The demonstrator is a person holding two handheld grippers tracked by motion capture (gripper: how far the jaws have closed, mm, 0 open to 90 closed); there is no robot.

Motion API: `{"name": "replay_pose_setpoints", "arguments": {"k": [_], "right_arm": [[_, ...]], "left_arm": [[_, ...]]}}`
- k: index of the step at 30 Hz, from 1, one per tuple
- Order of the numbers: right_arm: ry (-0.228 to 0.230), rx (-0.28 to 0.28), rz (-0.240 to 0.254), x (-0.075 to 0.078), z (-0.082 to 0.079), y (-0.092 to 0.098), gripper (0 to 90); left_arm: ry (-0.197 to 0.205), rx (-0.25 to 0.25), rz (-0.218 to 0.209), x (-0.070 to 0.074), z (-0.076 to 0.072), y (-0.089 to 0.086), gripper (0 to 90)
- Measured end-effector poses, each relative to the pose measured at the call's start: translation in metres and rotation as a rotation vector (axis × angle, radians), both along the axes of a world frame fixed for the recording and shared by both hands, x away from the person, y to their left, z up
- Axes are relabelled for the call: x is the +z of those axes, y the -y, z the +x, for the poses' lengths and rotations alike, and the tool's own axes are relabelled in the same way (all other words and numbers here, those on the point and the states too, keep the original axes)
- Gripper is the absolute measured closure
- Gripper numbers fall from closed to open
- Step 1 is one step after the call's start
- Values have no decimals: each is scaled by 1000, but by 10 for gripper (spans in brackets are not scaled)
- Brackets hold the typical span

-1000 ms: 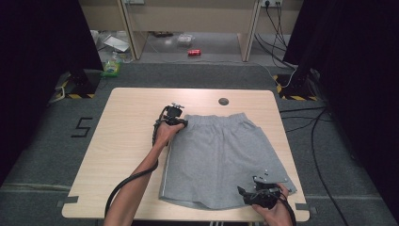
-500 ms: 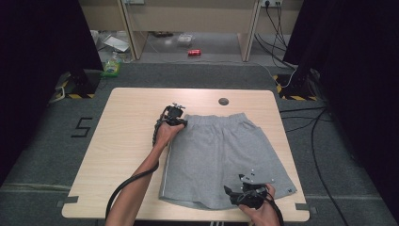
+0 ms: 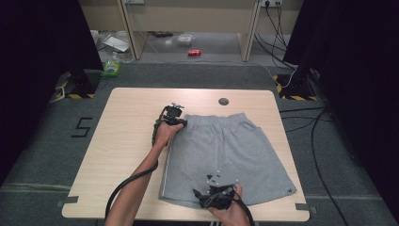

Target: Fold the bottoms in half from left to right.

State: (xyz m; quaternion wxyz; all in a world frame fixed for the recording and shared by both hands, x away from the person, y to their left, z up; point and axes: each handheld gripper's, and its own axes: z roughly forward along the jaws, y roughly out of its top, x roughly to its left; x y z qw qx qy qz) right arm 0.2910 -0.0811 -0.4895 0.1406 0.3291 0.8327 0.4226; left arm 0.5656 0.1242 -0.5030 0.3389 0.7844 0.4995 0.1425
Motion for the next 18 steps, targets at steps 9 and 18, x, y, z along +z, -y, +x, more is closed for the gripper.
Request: {"name": "replay_pose_setpoints", "arguments": {"k": [9,18], "right_arm": [[1,116,-9,-1,-5,-54,306],[-18,171,-31,-12,-3,-88,310]], "left_arm": [[-2,3,-2,0,0,0,768],[0,6,-16,-1,0,-1,766]]}}
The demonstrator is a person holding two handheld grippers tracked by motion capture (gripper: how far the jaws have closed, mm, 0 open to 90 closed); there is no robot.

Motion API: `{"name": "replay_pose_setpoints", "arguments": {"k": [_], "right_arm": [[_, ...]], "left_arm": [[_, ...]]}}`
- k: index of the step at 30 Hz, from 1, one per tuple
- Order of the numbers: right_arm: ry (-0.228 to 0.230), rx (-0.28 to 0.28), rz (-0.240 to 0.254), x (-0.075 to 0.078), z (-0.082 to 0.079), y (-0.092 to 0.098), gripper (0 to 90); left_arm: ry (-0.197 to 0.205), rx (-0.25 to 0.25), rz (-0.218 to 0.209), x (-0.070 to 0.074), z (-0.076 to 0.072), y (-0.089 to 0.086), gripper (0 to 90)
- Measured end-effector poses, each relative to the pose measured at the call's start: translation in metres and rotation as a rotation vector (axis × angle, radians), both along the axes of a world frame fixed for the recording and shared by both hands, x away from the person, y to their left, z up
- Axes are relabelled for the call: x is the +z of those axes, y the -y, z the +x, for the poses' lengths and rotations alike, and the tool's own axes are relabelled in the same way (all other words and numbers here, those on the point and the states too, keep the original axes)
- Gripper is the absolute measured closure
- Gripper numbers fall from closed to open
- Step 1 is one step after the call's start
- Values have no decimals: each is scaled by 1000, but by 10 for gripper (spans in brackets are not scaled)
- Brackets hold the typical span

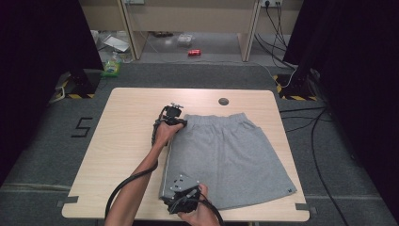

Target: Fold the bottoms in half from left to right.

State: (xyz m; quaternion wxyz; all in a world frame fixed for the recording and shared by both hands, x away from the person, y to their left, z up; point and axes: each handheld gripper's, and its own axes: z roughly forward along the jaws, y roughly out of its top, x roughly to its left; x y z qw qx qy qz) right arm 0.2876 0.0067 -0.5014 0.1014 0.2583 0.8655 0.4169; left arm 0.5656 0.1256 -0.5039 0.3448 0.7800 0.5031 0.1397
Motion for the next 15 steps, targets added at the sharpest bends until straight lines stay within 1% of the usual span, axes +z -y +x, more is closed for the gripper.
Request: {"name": "replay_pose_setpoints", "arguments": {"k": [1,2,4,5,6,8,9,11,12,13,14,15], "right_arm": [[2,6,-4,-1,0,-3,311],[-7,12,-11,-4,0,-10,319],[-3,18,-19,-5,0,-13,320],[-14,22,-23,-7,0,-17,325],[-18,23,-29,-9,0,-20,339],[-13,33,-52,-14,1,-26,370],[-13,33,-52,-14,1,-26,370],[-12,37,-63,-16,2,-27,408],[-1,35,-71,-16,1,-27,449],[-1,29,-74,-16,2,-26,515],[10,30,-76,-16,3,-25,554],[3,27,-73,-16,3,-24,605]], "left_arm": [[0,-1,-3,0,0,0,766],[0,1,-6,0,0,-1,766],[1,1,-5,0,0,0,766],[1,1,-5,0,0,0,766],[2,1,-7,-1,0,-1,766],[4,0,-9,-1,-1,-1,765],[5,0,-12,-1,-1,-1,765],[5,0,-11,-1,-1,-1,765],[5,0,-11,-1,-1,-1,766],[5,0,-10,-1,-1,-1,765],[4,1,-10,-1,-1,-1,766],[4,1,-10,-1,-1,-1,765]]}}
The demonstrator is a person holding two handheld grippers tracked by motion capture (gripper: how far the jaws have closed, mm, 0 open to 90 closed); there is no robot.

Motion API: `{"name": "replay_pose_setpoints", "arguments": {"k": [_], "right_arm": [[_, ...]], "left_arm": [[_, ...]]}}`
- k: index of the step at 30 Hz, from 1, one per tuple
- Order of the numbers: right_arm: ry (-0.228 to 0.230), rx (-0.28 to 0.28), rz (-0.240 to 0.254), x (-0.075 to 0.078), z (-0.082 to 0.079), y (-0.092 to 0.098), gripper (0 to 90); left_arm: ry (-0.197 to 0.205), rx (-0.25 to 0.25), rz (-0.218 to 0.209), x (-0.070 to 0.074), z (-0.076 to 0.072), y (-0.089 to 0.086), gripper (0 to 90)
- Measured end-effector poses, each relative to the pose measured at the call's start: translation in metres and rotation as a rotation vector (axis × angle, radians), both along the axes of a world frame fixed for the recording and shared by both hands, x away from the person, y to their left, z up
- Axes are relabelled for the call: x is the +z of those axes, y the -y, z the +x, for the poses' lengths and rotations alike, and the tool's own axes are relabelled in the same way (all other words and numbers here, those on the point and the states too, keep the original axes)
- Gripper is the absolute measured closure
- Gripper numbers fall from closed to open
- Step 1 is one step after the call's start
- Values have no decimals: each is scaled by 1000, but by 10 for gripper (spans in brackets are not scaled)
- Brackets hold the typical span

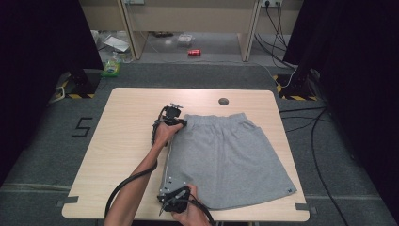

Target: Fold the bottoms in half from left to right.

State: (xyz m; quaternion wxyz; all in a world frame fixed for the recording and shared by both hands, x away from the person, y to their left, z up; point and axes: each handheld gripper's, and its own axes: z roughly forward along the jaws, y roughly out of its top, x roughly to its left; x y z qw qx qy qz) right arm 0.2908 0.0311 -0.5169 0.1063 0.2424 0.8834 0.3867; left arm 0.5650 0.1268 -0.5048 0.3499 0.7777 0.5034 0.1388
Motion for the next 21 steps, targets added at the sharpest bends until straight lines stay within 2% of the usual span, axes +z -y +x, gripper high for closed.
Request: {"name": "replay_pose_setpoints", "arguments": {"k": [1,2,5,7,8,10,16,20,21], "right_arm": [[2,7,1,0,0,0,643],[2,7,1,0,0,0,643],[-5,20,2,1,0,2,775],[-4,19,5,1,2,3,797],[-21,15,18,1,3,5,810],[-52,6,38,2,4,7,821],[-43,30,63,9,5,12,830],[-38,29,96,20,6,20,830],[-40,23,115,26,5,27,830]], "left_arm": [[-1,0,1,0,0,0,765],[0,0,1,0,0,0,765],[-1,1,2,0,0,0,765],[1,0,2,0,0,0,765],[2,-2,3,0,0,0,766],[-3,-1,-5,0,1,-1,766],[-20,1,-36,3,3,-3,781],[-9,4,-63,18,3,-5,785],[3,0,-61,28,2,-3,787]]}}
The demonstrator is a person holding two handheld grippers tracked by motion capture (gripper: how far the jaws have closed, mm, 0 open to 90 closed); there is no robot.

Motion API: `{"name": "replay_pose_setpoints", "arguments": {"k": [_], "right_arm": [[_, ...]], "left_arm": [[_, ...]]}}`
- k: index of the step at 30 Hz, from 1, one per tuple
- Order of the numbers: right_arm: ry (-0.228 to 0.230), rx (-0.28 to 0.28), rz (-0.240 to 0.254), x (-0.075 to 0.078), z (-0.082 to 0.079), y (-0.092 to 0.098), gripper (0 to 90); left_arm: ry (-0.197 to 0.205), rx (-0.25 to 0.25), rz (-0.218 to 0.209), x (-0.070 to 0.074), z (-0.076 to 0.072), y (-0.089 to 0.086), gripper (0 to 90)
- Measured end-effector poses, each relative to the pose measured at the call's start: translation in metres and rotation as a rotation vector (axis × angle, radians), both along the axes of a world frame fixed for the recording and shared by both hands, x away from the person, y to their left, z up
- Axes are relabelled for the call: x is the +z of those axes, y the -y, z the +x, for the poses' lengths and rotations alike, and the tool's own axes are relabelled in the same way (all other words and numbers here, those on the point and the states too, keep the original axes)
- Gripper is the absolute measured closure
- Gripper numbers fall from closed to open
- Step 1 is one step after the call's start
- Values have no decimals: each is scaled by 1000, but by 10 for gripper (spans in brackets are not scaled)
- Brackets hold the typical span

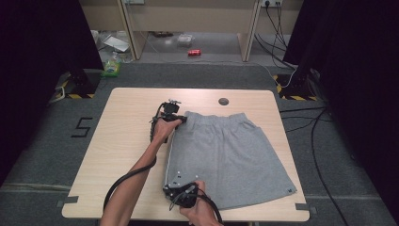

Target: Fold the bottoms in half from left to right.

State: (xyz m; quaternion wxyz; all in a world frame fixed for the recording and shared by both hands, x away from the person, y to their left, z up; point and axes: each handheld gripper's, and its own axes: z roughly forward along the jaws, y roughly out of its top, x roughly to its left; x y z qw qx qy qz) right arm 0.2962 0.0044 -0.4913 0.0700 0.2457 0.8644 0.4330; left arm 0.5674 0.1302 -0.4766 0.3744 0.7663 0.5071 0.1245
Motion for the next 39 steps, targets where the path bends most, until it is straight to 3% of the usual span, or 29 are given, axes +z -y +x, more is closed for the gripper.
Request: {"name": "replay_pose_setpoints", "arguments": {"k": [7,8,9,10,12,14,15,16,18,20,21,22,24,30,39], "right_arm": [[-3,-31,72,20,-1,29,831],[6,-60,102,29,-2,46,831],[6,-60,102,29,-2,46,831],[27,-98,128,38,-2,66,831],[34,-118,142,43,-2,76,831],[58,-185,178,54,-3,107,831],[58,-185,178,54,-3,107,831],[72,-222,197,60,-5,127,831],[83,-258,215,63,-8,144,832],[85,-275,222,65,-9,152,832],[93,-309,235,67,-12,167,832],[93,-309,235,67,-12,167,832],[101,-351,252,68,-16,187,832],[116,-413,279,70,-25,216,831],[127,-466,289,69,-35,239,832]], "left_arm": [[8,-3,-14,28,-2,11,787],[17,0,-8,36,-1,16,786],[17,0,-8,36,-1,16,787],[18,5,-13,45,-1,21,787],[20,8,-15,49,0,25,786],[23,8,-18,57,0,34,786],[27,10,-20,61,0,39,786],[32,7,-15,64,0,44,786],[36,1,-13,72,1,63,786],[39,-1,-12,73,1,69,785],[39,-3,-13,74,1,75,785],[38,-6,-10,75,2,81,785],[40,-12,-7,77,2,93,784],[33,-15,-17,74,4,123,782],[25,-41,-24,66,5,155,779]]}}
